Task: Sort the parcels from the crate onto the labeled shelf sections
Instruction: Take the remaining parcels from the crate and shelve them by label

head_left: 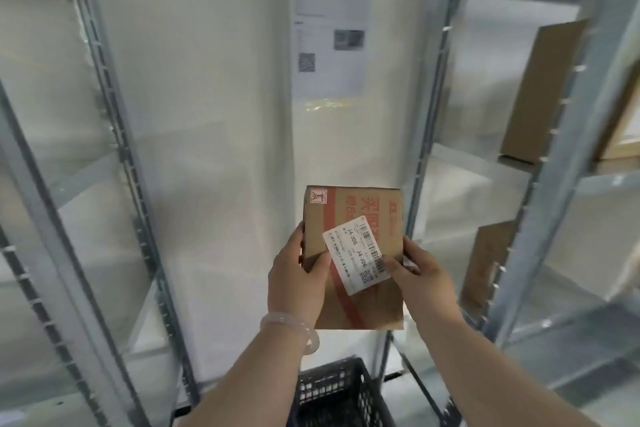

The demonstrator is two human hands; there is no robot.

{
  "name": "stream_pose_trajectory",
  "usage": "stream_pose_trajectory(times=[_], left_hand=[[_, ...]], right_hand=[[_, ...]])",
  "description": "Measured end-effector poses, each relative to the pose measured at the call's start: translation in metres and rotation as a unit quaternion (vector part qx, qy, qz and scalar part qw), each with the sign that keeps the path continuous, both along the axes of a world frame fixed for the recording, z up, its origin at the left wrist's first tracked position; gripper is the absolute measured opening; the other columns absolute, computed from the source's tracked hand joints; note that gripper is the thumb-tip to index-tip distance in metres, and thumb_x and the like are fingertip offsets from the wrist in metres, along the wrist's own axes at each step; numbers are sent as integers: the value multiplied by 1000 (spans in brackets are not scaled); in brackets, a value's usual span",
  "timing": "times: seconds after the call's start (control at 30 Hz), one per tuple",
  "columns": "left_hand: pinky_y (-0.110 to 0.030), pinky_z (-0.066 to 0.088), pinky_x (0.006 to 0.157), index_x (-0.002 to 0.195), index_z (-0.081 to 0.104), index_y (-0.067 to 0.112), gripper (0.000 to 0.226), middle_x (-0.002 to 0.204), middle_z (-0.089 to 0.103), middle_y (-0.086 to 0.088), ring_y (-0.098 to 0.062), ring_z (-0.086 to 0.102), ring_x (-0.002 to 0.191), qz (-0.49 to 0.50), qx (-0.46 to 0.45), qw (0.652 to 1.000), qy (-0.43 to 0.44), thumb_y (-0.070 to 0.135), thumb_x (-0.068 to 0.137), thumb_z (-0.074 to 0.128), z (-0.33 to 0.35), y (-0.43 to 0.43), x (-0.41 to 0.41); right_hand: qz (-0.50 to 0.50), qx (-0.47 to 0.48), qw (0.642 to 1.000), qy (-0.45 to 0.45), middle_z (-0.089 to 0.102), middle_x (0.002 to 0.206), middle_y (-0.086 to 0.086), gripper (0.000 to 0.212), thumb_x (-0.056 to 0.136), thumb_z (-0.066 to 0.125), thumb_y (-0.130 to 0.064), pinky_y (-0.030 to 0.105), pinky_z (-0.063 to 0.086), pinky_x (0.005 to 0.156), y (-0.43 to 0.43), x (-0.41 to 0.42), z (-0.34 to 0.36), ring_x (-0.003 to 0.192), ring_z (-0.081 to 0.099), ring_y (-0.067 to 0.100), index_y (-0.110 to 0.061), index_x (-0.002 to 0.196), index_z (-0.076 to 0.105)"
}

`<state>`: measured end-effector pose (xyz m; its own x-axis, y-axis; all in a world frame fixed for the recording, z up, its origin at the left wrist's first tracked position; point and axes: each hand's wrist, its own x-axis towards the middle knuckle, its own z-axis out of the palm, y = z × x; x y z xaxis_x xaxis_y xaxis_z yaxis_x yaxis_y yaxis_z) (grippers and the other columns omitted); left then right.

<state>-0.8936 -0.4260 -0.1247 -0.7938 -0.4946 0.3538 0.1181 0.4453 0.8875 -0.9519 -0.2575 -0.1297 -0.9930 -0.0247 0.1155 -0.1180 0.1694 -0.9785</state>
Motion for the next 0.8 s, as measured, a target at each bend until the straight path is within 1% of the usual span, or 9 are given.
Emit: stream_pose_trajectory(times=[0.07,0.13,0.2,0.3,0.33,0.47,0.57,0.7,0.8], left_hand=[[5,38,60,118,44,58,49,93,53,42,29,51,81,-32,1,999,7,20,93,62,6,31,0],[4,40,61,116,47,57,47,95,56,40,29,51,84,-53,-7,999,7,21,92,63,11,63,0],[-2,43,70,117,47,56,45,100,57,35,18,57,90,-70,-17,997,12,23,92,63,13,97,1],[-24,51,89,132,48,45,45,105,51,29,-1,57,103,-88,-26,996,9,27,93,63,16,152,-2],[-27,52,91,134,48,42,45,107,51,26,-3,56,104,-94,-29,995,8,28,93,63,17,172,-6],[-27,53,90,130,49,43,42,116,57,22,-4,57,106,-128,-33,991,12,31,92,63,10,262,-25],[-30,54,91,131,46,46,44,118,56,22,-3,57,107,-147,-28,989,-4,35,92,63,-4,341,-36],[-33,52,95,131,46,44,44,119,57,22,-3,55,105,-165,-15,986,-29,36,91,63,-24,436,-52],[-35,49,97,134,45,40,46,121,53,21,-7,53,113,-168,0,984,-57,39,92,62,-36,488,-60]], right_hand=[[-31,-17,999,-5,71,100,-13,47,87,70,-28,30,53,77,34,11,3,93,64,5,-50,126,57],[-52,-28,998,2,72,99,-14,46,86,71,-27,27,53,76,70,19,5,92,64,3,-52,122,58],[-65,-40,997,7,71,96,-17,47,86,71,-24,15,49,66,105,29,7,88,63,-3,-52,121,57],[-83,-64,994,8,73,98,-13,47,86,71,-19,9,48,59,160,36,8,85,64,-5,-48,121,57],[-88,-70,994,6,73,97,-13,47,86,72,-20,10,49,59,179,36,8,82,66,-5,-48,120,57],[-116,-91,989,-4,74,94,-16,46,85,73,-19,12,50,61,273,31,4,78,68,-6,-38,125,62],[-140,-76,987,-14,73,92,-15,45,84,74,-22,12,47,58,352,31,1,80,66,-4,-43,123,62],[-181,-52,982,-33,74,87,-10,46,84,74,-23,31,53,76,446,25,-14,86,68,9,-45,122,62],[-200,-38,978,-44,73,91,-8,44,85,73,-22,34,54,76,494,16,-24,87,67,12,-41,123,63]])
